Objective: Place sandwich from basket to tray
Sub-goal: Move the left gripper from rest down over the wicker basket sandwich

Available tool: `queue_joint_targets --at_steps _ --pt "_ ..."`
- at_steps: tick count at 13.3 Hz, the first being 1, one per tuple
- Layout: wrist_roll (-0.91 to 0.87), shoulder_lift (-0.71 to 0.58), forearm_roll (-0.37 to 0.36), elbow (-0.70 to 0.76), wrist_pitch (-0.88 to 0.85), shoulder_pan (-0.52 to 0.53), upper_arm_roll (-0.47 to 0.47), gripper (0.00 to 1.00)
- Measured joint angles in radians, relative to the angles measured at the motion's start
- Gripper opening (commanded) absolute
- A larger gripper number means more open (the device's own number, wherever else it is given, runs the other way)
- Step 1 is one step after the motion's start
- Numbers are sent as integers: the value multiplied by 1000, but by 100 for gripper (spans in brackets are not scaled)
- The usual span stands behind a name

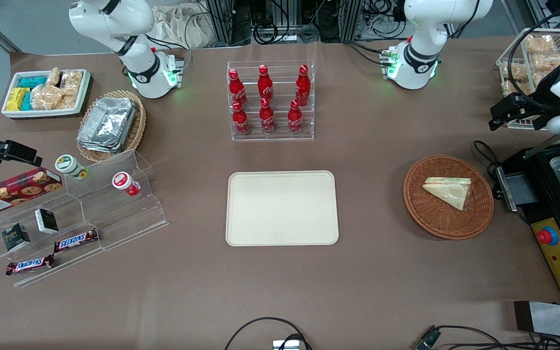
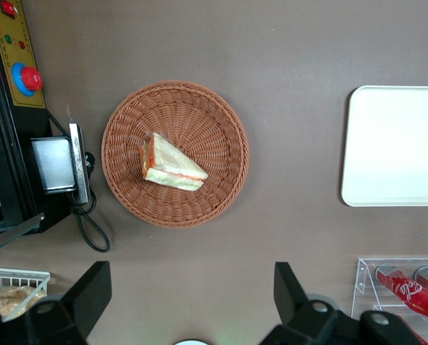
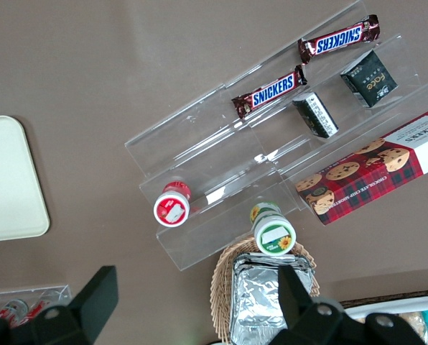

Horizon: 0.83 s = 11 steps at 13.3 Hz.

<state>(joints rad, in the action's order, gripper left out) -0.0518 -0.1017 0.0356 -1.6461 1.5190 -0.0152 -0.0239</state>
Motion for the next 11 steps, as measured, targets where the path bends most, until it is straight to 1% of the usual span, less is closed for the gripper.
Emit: queue_joint_targets --at_steps 5,9,11 --pt "0 11 0 12 -22 0 0 100" --pt "-7 61 -1 7 -27 0 2 100" --pt "-41 94 -1 -10 -11 0 4 100"
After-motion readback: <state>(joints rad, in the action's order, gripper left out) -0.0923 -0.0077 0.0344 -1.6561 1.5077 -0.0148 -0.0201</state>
